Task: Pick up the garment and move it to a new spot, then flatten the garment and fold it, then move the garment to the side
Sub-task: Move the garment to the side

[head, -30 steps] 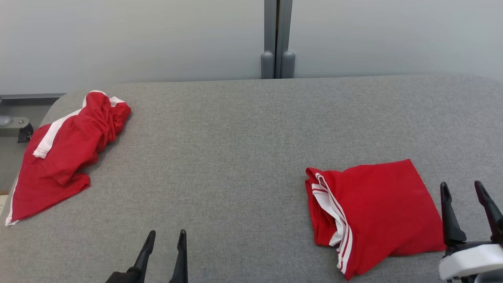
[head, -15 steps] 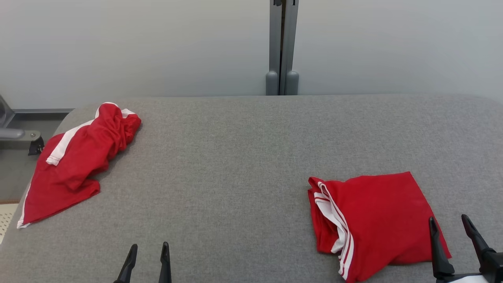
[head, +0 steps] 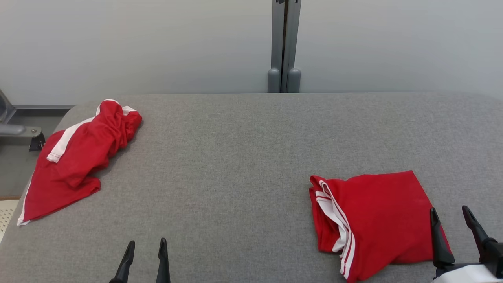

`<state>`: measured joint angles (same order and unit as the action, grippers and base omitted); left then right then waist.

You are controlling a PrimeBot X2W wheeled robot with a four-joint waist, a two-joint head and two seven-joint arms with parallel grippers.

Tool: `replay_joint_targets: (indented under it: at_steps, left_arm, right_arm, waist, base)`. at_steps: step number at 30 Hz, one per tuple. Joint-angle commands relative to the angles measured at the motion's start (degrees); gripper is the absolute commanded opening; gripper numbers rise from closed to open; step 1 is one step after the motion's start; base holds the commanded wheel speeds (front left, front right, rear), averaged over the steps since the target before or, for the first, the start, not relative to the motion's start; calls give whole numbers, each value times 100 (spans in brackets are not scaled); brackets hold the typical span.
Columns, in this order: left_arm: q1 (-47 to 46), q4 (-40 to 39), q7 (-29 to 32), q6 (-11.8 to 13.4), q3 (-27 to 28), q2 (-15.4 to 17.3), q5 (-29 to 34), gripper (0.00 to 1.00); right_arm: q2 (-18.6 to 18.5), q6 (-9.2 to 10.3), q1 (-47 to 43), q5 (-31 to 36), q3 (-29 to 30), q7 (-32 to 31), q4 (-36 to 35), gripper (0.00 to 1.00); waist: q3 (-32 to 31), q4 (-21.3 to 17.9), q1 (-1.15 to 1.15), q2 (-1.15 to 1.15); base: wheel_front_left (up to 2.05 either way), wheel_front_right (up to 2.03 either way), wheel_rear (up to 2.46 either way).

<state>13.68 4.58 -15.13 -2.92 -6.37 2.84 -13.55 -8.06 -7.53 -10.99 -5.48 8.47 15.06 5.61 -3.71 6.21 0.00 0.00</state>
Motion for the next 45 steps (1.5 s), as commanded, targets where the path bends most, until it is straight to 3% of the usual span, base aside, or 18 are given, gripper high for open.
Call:
replay_joint_targets:
  at_steps: [1,4,6,13,17,34,36,40,45]
  left_arm:
    - [-50,-43,-1,41,-1,12,-36,100]
    - [-119,-101,-1,3,-25,12,-39,100]
    - [-152,-100,-1,-13,-24,12,-76,100]
    - [-290,-23,-1,-54,-217,12,-165,100]
    - [-439,0,-1,-91,-331,12,-202,100]
    - [-847,54,-1,-258,-400,12,-169,100]
    - [-890,76,-2,-275,-401,12,-162,100]
    - [-1004,78,-1,-304,-361,12,-190,100]
    - [-1032,-36,-1,-306,-293,12,-215,100]
  right_arm:
    - [-80,9,135,-81,-17,14,46,100]
    - [-304,9,382,-321,-119,-40,330,100]
    - [-539,9,662,-484,-169,-436,504,100]
    - [-1267,8,1437,-974,-448,-2884,892,100]
    - [-1315,9,1785,-959,-526,-3756,1181,100]
    - [-782,9,2709,-306,371,-4218,2725,100]
    - [-696,7,2774,-401,371,-4165,2816,0]
    - [-735,5,2996,-502,274,-3744,2727,0]
    - [-772,9,3407,-517,-105,-3349,2502,0]
  waist:
    - [58,-5,0,0]
    - [151,-14,0,0]
    - [219,-26,0,0]
    - [418,19,0,0]
    - [551,128,0,0]
    - [1056,502,0,0]
    - [1094,526,0,0]
    - [1156,497,0,0]
    - [1276,124,0,0]
  base:
    - [0,0,0]
    - [0,0,0]
    - [0,0,0]
    - [0,0,0]
    - [0,0,0]
    - [0,0,0]
    - [0,0,0]
    - [0,0,0]
    - [0,0,0]
